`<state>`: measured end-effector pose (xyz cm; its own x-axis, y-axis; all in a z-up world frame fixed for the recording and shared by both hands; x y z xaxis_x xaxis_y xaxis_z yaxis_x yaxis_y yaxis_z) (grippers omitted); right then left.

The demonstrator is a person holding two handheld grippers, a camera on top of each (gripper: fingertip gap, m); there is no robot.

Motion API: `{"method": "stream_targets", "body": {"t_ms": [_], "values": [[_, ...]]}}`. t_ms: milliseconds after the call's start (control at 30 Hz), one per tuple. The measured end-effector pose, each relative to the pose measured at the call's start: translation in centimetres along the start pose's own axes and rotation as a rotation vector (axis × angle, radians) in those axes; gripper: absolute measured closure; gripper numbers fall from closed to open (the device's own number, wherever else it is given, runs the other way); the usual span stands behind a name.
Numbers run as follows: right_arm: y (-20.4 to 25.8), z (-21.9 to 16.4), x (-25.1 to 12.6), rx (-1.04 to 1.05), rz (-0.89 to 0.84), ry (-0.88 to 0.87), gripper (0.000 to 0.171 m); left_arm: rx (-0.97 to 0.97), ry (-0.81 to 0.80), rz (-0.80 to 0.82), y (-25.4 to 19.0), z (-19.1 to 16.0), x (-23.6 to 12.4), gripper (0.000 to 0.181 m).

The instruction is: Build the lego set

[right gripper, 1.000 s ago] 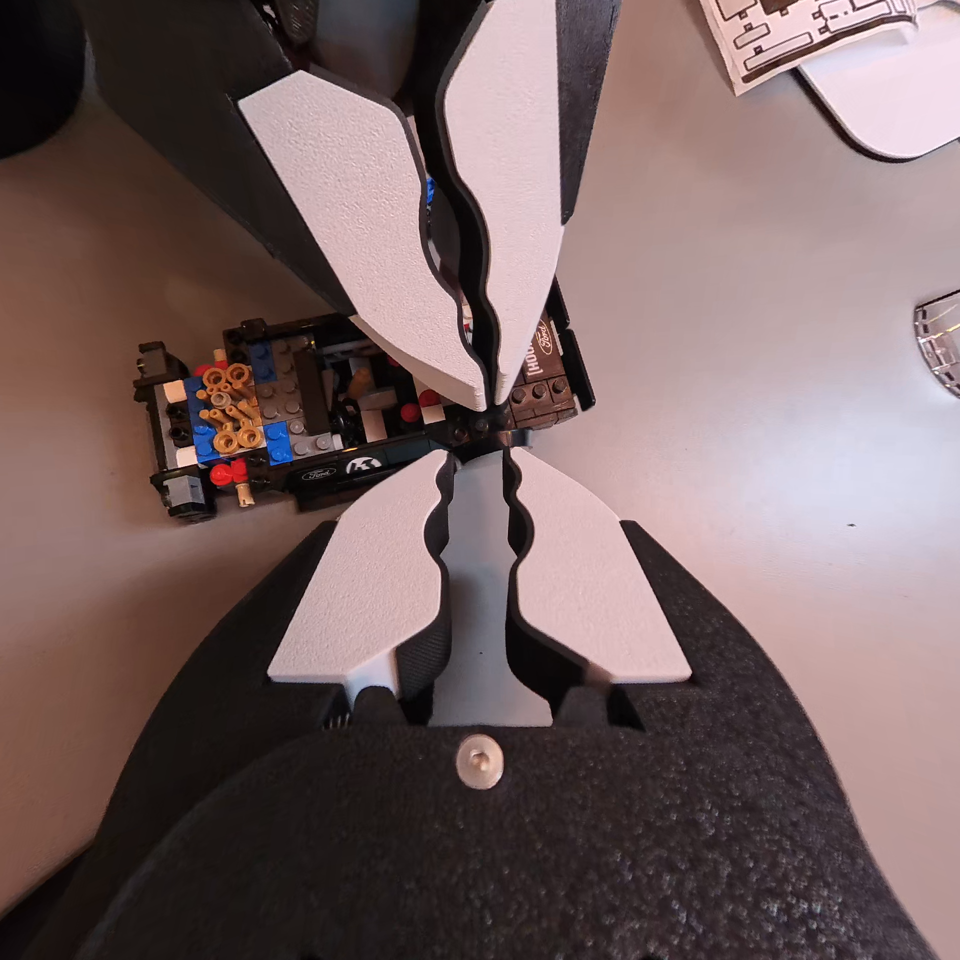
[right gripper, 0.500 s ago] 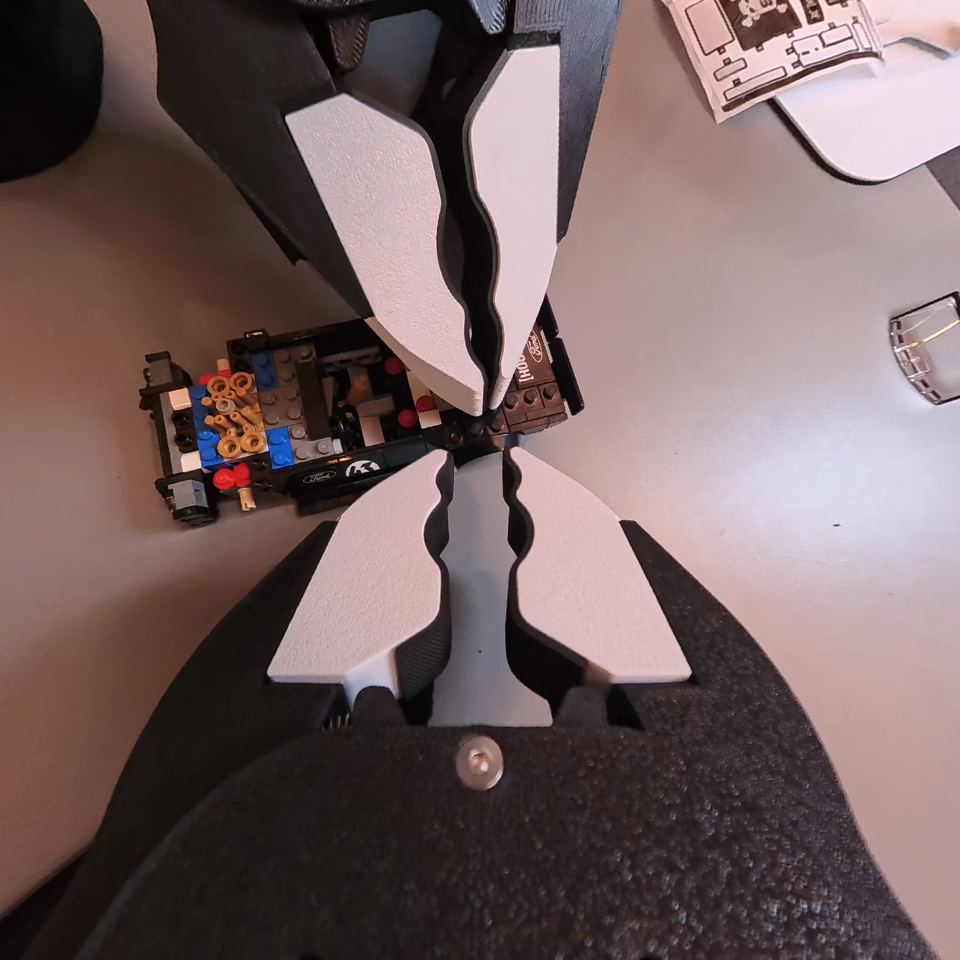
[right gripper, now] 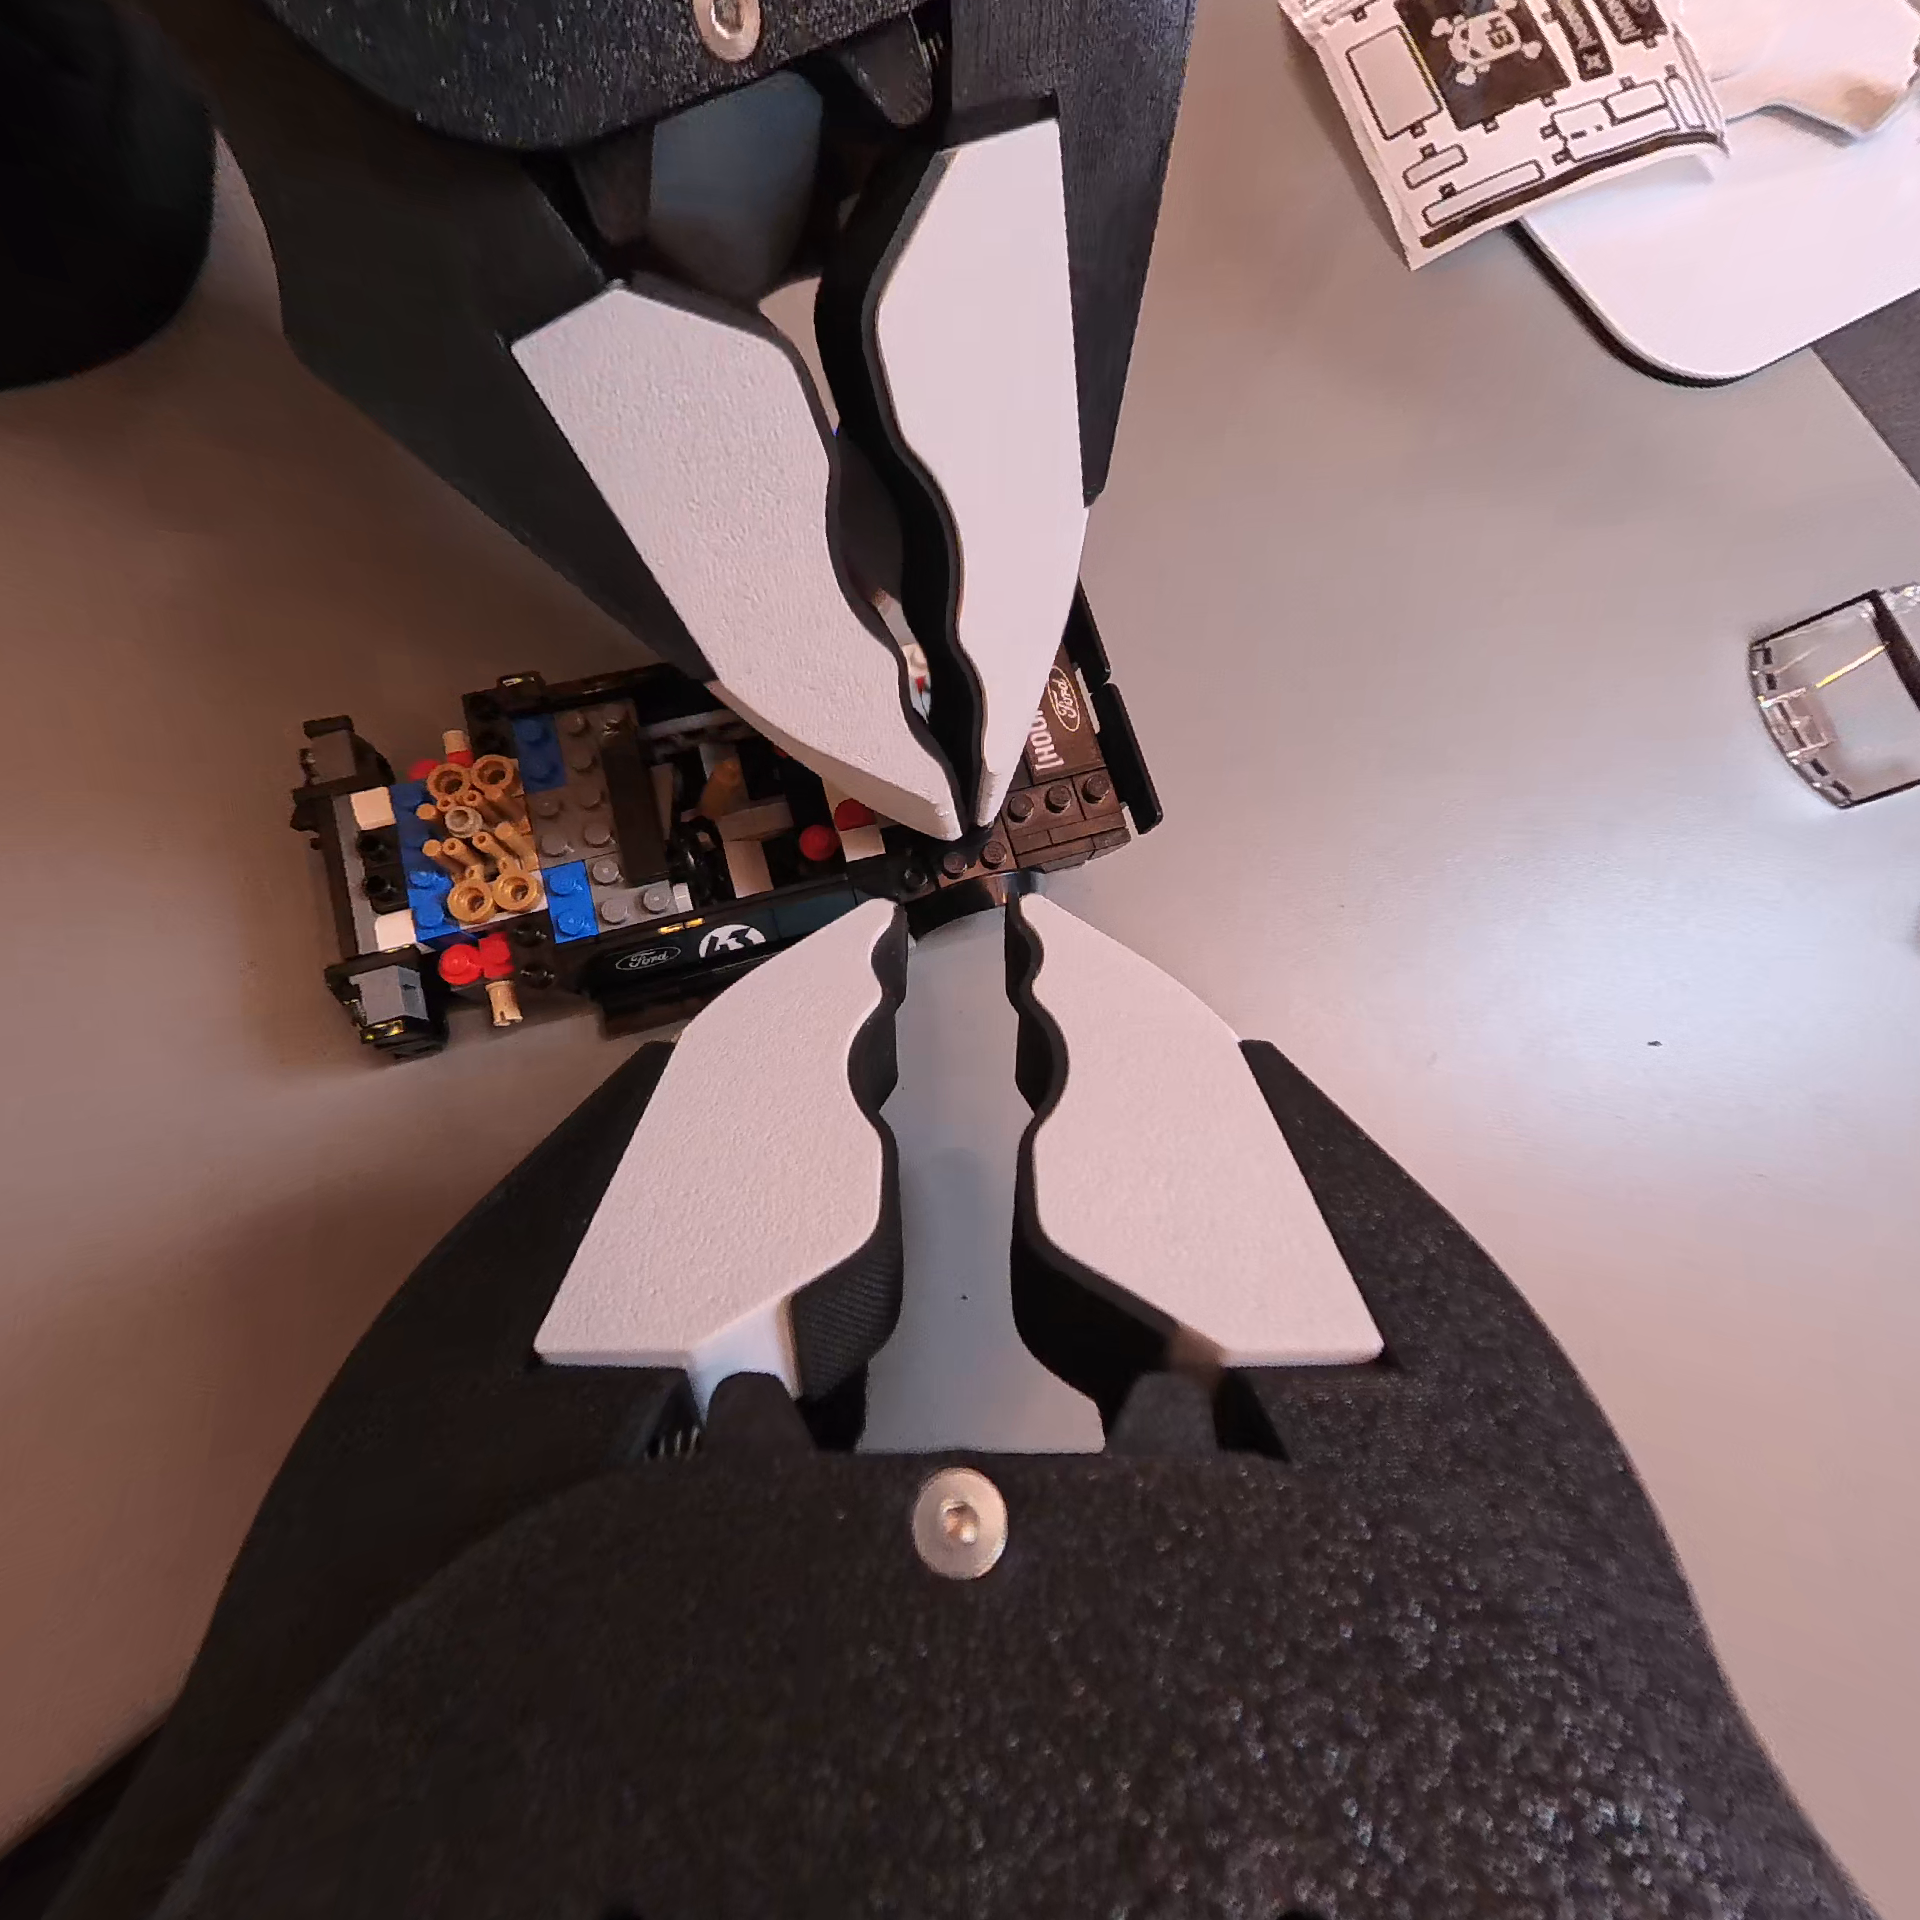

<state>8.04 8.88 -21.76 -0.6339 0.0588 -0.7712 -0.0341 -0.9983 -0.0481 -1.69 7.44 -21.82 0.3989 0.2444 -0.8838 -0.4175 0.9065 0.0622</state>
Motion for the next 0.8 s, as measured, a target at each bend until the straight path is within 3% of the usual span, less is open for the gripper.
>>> {"method": "stream_targets", "body": {"t_ms": [300, 467, 600, 800], "values": [[-0.1, -0.1, -0.4, 0.025, -0.016, -0.001, 0.153, -0.005, -0.065, 0.011, 0.0, 0.0, 0.1, 0.181], [-0.4, 0.1, -0.6, 0.043, -0.012, -0.006, 0.154, -0.108, -0.299, 0.033, 0.4, 0.0, -2.7, 0.166], [-0.4, 0.9, -0.3, 0.038, -0.012, -0.005, 0.171, -0.215, -0.419, 0.128, 1.3, -2.7, -4.8, 0.156], [-0.5, 1.7, 1.4, 0.044, 0.004, 0.078, 0.171, -0.293, -0.444, 0.211, 0.8, -6.9, -5.6, 0.166]]}}
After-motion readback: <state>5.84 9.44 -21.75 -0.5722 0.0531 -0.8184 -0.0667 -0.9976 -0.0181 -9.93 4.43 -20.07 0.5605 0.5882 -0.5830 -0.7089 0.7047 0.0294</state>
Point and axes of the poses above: each gripper's, where its closed fingertips meet, x out along the fingers, z out of its top, y = z × x across the jaws, the point moved 7 cm from there along -x, back along the fingers, and after that the axes turned 6 degrees about y, right-handed, at the moved point
